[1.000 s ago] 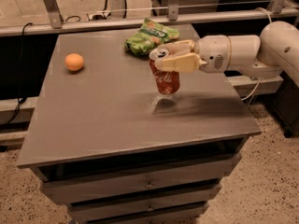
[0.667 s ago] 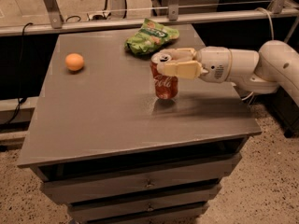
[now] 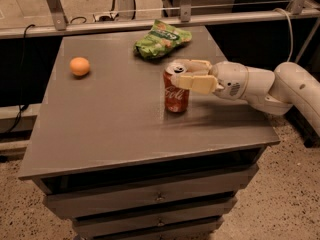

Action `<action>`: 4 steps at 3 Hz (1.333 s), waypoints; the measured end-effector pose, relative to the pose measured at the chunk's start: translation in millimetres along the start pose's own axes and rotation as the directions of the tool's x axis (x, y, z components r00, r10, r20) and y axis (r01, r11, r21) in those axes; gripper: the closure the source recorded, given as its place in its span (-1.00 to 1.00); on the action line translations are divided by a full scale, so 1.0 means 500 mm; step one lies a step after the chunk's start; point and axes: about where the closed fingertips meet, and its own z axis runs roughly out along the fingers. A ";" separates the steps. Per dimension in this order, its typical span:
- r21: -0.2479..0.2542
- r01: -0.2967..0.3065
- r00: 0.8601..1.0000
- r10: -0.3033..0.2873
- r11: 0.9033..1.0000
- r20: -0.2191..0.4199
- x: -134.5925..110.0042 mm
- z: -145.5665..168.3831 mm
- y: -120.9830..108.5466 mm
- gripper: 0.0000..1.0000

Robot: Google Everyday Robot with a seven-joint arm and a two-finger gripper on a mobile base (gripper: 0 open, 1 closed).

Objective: Place coke can upright

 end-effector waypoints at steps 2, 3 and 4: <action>-0.003 0.020 1.000 -0.020 1.000 0.007 0.010 -0.022 0.004 -0.76; 0.003 0.039 0.999 -0.039 0.999 -0.009 0.005 -0.042 0.004 -1.00; 0.029 0.071 0.996 -0.070 0.997 -0.048 -0.011 -0.084 0.002 -1.00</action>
Offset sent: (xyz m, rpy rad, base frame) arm -0.0053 -0.0251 -0.0110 -0.0089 -0.0312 -0.0174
